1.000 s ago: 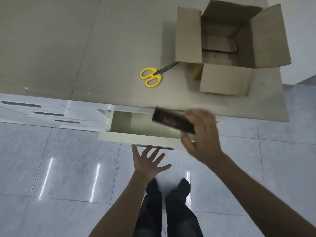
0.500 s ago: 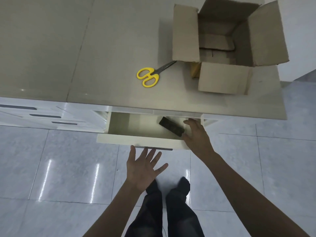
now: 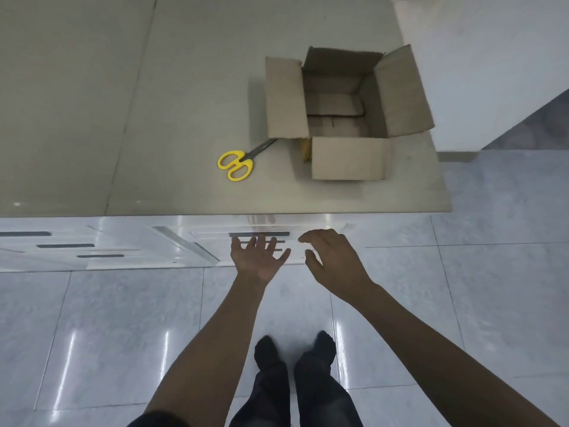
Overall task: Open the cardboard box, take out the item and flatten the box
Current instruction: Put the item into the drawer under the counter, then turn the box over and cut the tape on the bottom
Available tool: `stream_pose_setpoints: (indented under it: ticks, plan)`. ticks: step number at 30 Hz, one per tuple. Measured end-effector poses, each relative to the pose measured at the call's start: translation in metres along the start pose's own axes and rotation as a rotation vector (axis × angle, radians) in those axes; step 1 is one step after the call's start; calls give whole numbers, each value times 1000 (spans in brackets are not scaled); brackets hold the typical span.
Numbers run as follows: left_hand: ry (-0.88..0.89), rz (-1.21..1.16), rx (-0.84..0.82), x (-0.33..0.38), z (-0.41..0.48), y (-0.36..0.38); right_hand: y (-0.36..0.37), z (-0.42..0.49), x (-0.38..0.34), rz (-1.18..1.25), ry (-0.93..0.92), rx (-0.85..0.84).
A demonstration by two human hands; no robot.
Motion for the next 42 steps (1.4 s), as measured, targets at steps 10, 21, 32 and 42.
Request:
stream_pose_setpoints:
  ticks: [10, 21, 32, 42]
  plan:
    - [-306, 979, -238, 12, -75, 29, -71, 24, 20, 125, 313, 19]
    - [1180, 2182, -508, 97, -112, 197, -122, 30, 12, 78, 220, 136]
    - [1312, 2914, -87, 89, -84, 201, -133, 107, 39, -396, 67, 155]
    - [1450, 2704, -95, 101, -92, 232, -144, 162, 31, -258, -72, 87]
Point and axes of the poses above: each hand's wrist, its own z-axis towards the middle knuckle, its own y-axis out of the palm, x = y × z, the point moved 8 cm from there along z, towards the middle knuckle, and after that the axes turned 12 degrees about y, right-handed, at the moved point
